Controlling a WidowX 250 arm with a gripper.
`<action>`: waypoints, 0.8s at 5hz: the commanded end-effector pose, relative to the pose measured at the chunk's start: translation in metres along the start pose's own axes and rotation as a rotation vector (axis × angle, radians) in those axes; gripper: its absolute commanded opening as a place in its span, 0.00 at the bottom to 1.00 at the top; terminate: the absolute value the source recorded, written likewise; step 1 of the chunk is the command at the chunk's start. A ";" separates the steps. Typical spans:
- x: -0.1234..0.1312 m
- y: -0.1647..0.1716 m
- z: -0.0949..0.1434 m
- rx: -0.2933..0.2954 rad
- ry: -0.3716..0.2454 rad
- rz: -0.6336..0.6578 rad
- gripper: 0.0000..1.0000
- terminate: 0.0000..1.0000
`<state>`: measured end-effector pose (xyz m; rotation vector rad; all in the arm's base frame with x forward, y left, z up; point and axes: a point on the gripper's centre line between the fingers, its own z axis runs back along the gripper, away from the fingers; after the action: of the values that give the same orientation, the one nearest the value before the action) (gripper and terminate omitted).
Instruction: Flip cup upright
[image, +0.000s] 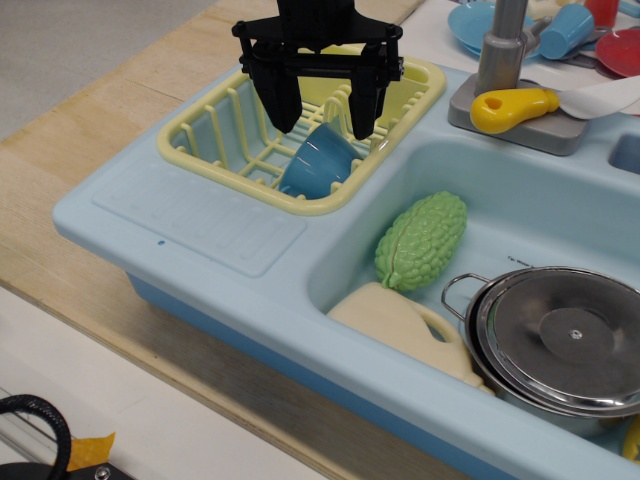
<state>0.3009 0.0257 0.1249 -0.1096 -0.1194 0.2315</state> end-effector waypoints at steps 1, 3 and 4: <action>0.000 0.006 -0.002 -0.072 -0.008 0.061 1.00 0.00; 0.003 0.005 -0.012 -0.115 -0.010 0.070 1.00 0.00; 0.006 0.000 -0.018 -0.157 -0.021 0.079 1.00 0.00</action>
<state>0.3087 0.0202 0.0979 -0.2865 -0.1203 0.3050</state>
